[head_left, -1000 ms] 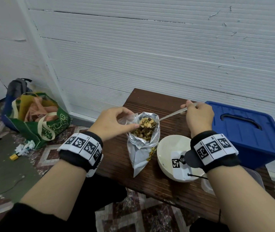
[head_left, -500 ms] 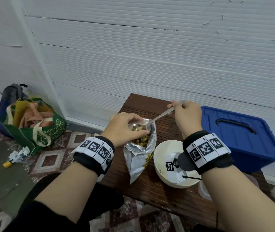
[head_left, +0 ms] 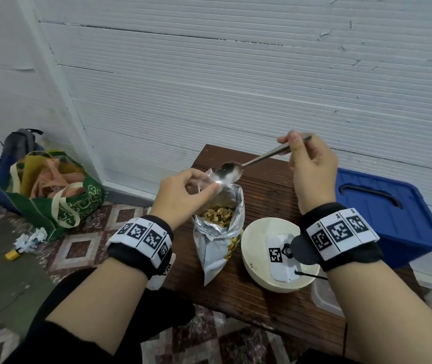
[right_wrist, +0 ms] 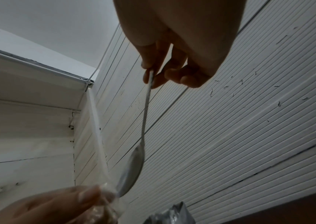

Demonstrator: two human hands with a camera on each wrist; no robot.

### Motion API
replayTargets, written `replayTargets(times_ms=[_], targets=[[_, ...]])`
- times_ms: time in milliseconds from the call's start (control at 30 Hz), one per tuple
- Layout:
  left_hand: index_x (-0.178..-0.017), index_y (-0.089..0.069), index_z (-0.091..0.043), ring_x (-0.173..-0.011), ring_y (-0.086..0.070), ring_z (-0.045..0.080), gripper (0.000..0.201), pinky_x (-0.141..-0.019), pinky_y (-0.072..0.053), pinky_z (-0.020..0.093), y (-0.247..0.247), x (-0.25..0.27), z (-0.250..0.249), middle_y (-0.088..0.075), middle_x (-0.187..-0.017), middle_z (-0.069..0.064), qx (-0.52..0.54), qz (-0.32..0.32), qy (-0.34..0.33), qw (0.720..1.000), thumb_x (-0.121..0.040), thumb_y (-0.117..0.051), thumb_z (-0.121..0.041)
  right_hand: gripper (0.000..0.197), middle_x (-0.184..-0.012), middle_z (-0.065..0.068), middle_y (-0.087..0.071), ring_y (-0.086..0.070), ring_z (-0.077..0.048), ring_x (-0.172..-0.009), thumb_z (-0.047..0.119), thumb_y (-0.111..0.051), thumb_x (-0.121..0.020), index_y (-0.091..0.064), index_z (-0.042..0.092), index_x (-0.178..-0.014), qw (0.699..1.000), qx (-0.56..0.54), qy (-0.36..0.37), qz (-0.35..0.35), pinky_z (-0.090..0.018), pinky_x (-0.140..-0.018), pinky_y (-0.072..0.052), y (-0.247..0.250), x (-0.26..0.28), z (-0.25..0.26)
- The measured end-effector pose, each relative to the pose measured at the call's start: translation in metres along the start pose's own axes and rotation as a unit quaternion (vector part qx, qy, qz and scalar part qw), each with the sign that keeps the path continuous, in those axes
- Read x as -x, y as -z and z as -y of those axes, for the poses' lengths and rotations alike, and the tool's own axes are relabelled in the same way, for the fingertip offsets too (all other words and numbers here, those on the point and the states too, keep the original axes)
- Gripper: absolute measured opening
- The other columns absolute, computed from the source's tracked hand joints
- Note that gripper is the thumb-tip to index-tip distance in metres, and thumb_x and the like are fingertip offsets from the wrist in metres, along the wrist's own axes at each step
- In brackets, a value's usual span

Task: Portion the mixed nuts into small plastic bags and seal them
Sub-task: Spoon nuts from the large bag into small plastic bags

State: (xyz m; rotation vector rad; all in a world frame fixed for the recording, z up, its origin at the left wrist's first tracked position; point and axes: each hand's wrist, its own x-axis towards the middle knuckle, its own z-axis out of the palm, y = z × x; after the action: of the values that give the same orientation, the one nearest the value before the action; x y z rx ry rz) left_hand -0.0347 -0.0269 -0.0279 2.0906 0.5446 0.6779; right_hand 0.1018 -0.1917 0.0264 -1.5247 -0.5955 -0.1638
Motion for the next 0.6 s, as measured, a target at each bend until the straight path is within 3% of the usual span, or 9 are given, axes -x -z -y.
replayTargets(times_ms=[100,200,267,333,400,533,600], targets=[[-0.084,-0.062,-0.038,-0.086,-0.061,-0.003,0.016,-0.071,-0.043,0.006,0.003,0.002,0.003,-0.068,-0.086,-0.018,0.001,0.015,-0.017,1.000,-0.076,-0.075,-0.043,0.026,-0.065,0.018,-0.060,-0.049,0.002,-0.064,0.029,-0.053,-0.098,-0.063,0.027,-0.074,0.999,0.036,-0.001,-0.039,-0.019,-0.066,-0.038,0.001,0.001,-0.002],[-0.087,-0.062,-0.038,-0.082,-0.061,0.000,0.017,-0.070,-0.045,0.009,0.006,0.005,0.008,-0.068,-0.087,-0.017,-0.008,0.045,-0.034,0.998,-0.077,-0.074,-0.044,0.026,-0.071,0.012,-0.061,-0.050,0.006,-0.061,0.028,-0.052,-0.097,-0.063,0.028,-0.074,0.993,0.111,0.017,0.023,-0.009,-0.057,-0.034,-0.007,0.010,-0.008],[-0.087,-0.062,-0.038,-0.074,-0.058,-0.003,0.018,-0.067,-0.042,0.008,0.007,0.006,0.008,-0.068,-0.087,-0.017,-0.008,0.055,-0.045,0.997,-0.075,-0.073,-0.047,0.022,-0.076,0.006,-0.064,-0.053,0.003,-0.068,0.028,-0.054,-0.096,-0.069,0.021,-0.082,0.978,0.179,0.047,0.095,-0.014,-0.063,-0.036,-0.015,0.019,-0.014],[-0.086,-0.062,-0.038,-0.071,-0.055,-0.006,0.018,-0.066,-0.039,0.006,0.008,0.007,0.006,-0.068,-0.086,-0.016,-0.004,0.063,-0.052,0.997,-0.075,-0.073,-0.047,0.021,-0.082,-0.001,-0.067,-0.058,-0.012,-0.079,0.025,-0.056,-0.095,-0.072,0.013,-0.089,0.952,0.242,0.102,0.159,-0.024,-0.072,-0.040,-0.024,0.028,-0.023],[-0.086,-0.062,-0.039,-0.069,-0.054,-0.009,0.017,-0.066,-0.039,0.005,0.008,0.007,0.004,-0.068,-0.086,-0.016,-0.012,0.068,-0.055,0.996,-0.076,-0.073,-0.047,0.020,-0.080,-0.006,-0.065,-0.057,-0.021,-0.079,0.022,-0.057,-0.095,-0.070,0.008,-0.089,0.929,0.276,0.143,0.201,-0.028,-0.073,-0.040,-0.030,0.036,-0.031],[-0.093,-0.065,-0.035,-0.073,-0.057,-0.005,0.025,-0.068,-0.042,0.010,0.009,0.007,0.007,-0.069,-0.088,-0.016,-0.025,0.068,-0.050,0.996,-0.074,-0.070,-0.052,0.020,-0.082,-0.008,-0.065,-0.059,-0.022,-0.081,0.019,-0.055,-0.095,-0.070,0.007,-0.088,0.926,0.271,0.113,0.235,-0.033,-0.076,-0.045,-0.036,0.044,-0.036],[-0.095,-0.066,-0.034,-0.075,-0.059,-0.003,0.027,-0.068,-0.045,0.013,0.009,0.007,0.009,-0.070,-0.089,-0.016,-0.034,0.072,-0.043,0.996,-0.075,-0.070,-0.053,0.021,-0.083,-0.005,-0.067,-0.059,-0.018,-0.081,0.020,-0.055,-0.095,-0.071,0.009,-0.087,0.936,0.260,0.067,0.227,-0.030,-0.075,-0.044,-0.037,0.043,-0.036]])
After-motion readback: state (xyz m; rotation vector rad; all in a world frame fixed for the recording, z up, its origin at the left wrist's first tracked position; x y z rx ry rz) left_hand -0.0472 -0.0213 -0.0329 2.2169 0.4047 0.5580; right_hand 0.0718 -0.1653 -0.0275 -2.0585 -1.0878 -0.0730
